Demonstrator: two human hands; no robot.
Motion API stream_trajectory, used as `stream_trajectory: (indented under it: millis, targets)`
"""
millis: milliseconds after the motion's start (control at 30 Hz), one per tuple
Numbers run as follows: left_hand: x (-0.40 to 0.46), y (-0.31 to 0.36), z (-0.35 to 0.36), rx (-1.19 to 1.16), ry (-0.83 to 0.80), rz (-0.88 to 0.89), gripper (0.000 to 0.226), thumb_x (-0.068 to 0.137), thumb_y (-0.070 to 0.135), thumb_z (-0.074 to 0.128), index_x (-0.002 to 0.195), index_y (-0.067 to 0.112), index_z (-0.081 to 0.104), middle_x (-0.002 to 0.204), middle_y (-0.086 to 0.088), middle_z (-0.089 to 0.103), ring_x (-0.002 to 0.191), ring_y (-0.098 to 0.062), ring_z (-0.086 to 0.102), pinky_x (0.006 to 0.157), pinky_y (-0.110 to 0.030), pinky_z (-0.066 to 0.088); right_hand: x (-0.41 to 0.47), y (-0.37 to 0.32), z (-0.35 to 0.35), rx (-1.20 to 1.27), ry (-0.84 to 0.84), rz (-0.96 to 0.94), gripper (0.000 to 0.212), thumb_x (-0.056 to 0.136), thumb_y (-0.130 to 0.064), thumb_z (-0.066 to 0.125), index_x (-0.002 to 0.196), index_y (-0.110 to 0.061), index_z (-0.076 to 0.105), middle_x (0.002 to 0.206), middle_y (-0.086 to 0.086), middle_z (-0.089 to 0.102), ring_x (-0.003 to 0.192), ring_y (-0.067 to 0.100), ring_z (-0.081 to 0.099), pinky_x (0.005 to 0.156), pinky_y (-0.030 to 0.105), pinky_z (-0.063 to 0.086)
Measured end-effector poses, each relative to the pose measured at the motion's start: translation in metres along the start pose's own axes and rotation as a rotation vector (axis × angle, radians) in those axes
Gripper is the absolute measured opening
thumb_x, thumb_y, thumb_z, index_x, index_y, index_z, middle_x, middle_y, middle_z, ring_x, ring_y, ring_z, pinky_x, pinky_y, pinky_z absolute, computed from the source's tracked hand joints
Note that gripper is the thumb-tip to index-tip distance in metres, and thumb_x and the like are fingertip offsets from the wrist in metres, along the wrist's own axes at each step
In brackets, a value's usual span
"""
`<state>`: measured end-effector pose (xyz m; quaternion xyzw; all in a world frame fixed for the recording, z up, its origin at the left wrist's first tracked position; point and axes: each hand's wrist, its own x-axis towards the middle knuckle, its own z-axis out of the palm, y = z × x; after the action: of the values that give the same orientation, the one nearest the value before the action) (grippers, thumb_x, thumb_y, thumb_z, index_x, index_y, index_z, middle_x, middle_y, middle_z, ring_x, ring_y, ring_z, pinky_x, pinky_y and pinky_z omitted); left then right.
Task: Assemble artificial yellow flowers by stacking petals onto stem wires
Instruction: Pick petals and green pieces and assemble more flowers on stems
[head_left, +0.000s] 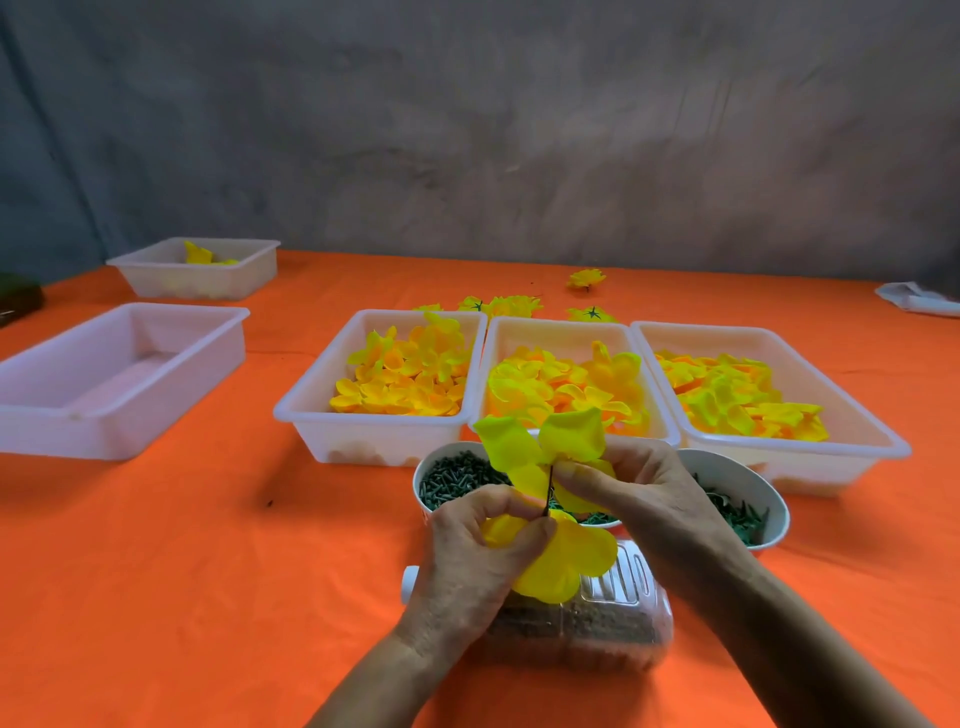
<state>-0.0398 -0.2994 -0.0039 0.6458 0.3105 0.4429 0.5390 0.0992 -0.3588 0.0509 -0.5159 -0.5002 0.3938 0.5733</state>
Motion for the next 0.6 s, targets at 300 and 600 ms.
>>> stream_trajectory:
  millis: [300,600]
  targets:
    - [-0.0006,0.0039,-0.0005,0.058,-0.003,-0.002,0.015,0.074,0.012,0.078,0.067,0.023,0.071,0.072,0.010,0.070,0.071,-0.002,0.061,0.075,-0.030,0.051,-0.0013,-0.0002,-0.0021,0.071,-0.031,-0.027,0.024,0.077,-0.014,0.064,0.098,-0.006,0.073,0.092,0.015,0.074,0.083,0.024,0.070,0.068,0.029,0.057]
    - [-0.0009,0.0061,-0.0002,0.092,0.017,0.023,0.019,0.074,0.008,0.077,0.066,0.024,0.070,0.074,0.009,0.072,0.072,0.001,0.063,0.076,-0.021,0.049,0.0006,0.0037,-0.0026,0.074,-0.049,-0.174,0.016,0.076,-0.007,0.067,0.088,-0.002,0.074,0.084,0.009,0.073,0.076,0.015,0.067,0.062,0.021,0.052]
